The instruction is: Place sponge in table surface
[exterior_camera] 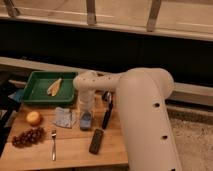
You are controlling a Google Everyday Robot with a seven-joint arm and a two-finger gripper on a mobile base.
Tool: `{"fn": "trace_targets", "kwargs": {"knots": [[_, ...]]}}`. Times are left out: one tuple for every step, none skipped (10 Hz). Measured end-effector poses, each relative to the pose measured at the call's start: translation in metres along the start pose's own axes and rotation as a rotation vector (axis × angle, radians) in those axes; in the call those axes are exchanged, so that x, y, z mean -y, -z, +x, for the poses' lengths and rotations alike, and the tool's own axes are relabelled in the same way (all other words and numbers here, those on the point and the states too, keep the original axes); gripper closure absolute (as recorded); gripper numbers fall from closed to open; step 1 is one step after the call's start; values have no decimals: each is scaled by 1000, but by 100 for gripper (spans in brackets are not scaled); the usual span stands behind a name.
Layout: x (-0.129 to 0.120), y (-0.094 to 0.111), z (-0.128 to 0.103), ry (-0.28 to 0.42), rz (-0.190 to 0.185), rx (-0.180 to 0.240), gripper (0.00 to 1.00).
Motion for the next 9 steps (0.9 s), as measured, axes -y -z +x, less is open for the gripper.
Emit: {"fn": "trace_targets", "kwargs": {"knots": [[-1, -2, 0, 0, 1, -4, 44], [-1, -2, 0, 1, 4, -6, 32], [-1, -1, 0, 3, 8, -5, 24], [-1, 0, 0, 2, 13, -4, 20], [-2, 1, 0, 2, 15, -3, 20], [-2, 1, 1, 0, 18, -2, 20], [-1, 3, 1, -11, 20, 2, 20], [-1, 3, 1, -11, 20, 1, 20], [-1, 3, 1, -11, 20, 1, 20]]}}
